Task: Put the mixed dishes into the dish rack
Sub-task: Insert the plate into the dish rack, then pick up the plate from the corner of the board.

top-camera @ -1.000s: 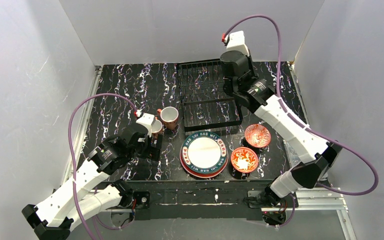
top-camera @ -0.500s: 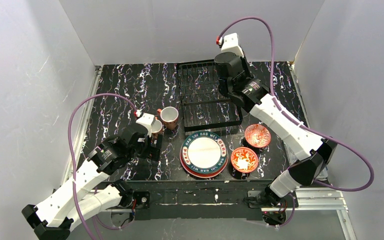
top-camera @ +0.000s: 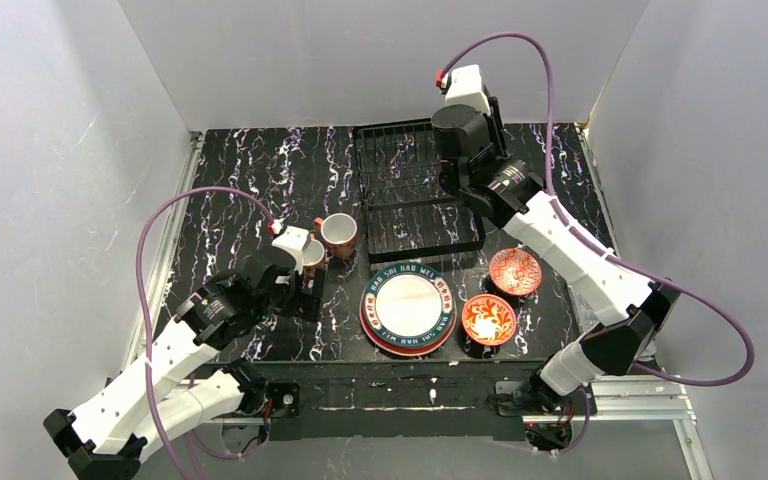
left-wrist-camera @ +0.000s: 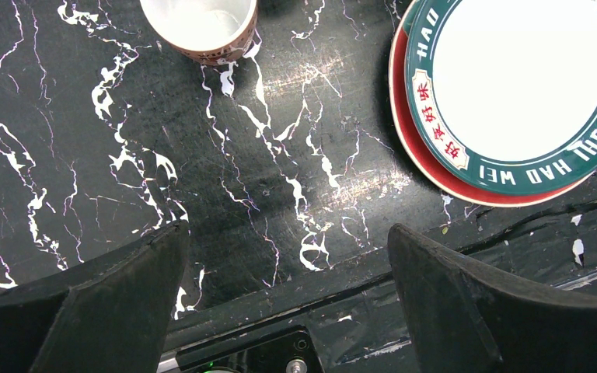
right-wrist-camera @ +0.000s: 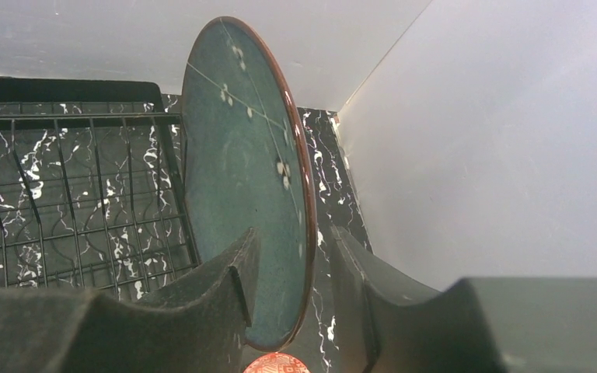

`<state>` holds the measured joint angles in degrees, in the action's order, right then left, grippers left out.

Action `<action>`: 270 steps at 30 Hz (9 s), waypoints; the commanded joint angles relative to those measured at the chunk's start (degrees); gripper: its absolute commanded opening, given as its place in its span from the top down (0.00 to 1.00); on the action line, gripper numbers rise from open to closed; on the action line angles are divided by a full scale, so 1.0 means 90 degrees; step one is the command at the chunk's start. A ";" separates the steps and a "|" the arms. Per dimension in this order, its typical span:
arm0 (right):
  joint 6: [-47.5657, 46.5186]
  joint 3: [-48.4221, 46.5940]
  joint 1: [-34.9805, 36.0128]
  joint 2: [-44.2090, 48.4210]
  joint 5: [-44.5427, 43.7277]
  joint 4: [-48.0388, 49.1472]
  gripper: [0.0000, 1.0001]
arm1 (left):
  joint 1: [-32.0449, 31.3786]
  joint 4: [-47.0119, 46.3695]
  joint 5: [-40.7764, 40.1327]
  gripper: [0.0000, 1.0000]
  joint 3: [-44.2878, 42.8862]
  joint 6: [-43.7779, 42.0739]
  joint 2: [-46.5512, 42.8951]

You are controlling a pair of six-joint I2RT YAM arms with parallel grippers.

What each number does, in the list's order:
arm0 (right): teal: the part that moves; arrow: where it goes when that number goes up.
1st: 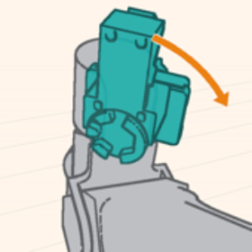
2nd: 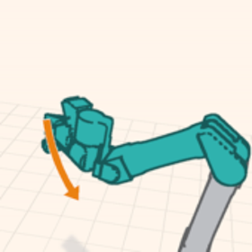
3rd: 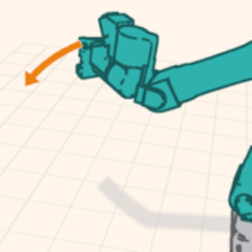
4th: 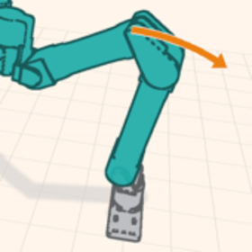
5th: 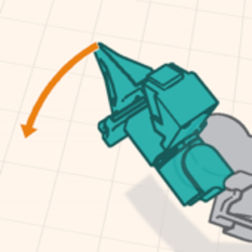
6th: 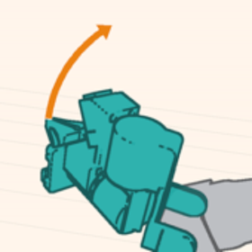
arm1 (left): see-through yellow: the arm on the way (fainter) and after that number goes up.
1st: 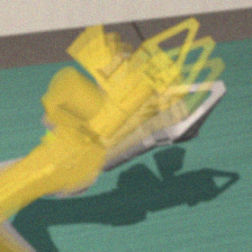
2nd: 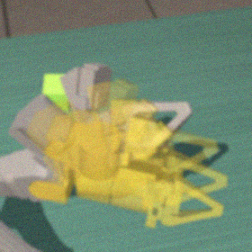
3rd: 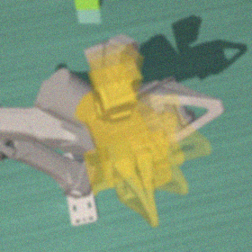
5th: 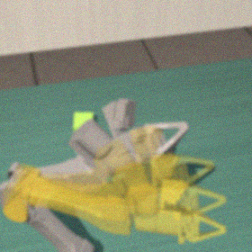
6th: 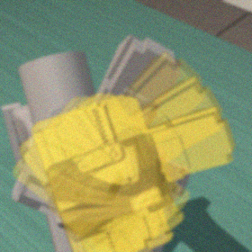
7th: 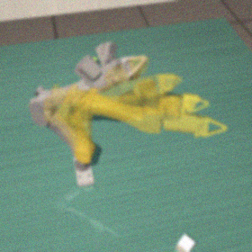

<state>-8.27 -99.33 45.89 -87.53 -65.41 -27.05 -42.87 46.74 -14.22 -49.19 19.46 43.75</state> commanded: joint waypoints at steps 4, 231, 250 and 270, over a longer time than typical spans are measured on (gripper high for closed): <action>0.0281 -0.0355 0.0018 0.0451 0.0015 0.0005 0.52 | -0.0004 0.0076 -0.0177 0.02 0.0037 -0.0053 0.0036; 0.5364 0.8365 -0.0627 0.2259 0.9035 0.4228 0.40 | -0.0010 -0.2562 0.1394 1.00 0.2628 0.3543 0.1301; 0.5991 0.8956 -0.0709 0.2141 0.9483 0.5653 0.64 | -0.0008 -0.2682 0.1433 1.00 0.2672 0.3528 0.1393; 0.6314 0.9090 -0.0723 0.2901 0.9514 0.5961 0.99 | -0.0011 -0.2595 0.1500 1.00 0.2423 0.3334 0.1322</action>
<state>48.03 -16.64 39.44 -64.31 18.83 23.05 -42.87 16.93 1.17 -27.27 53.04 55.55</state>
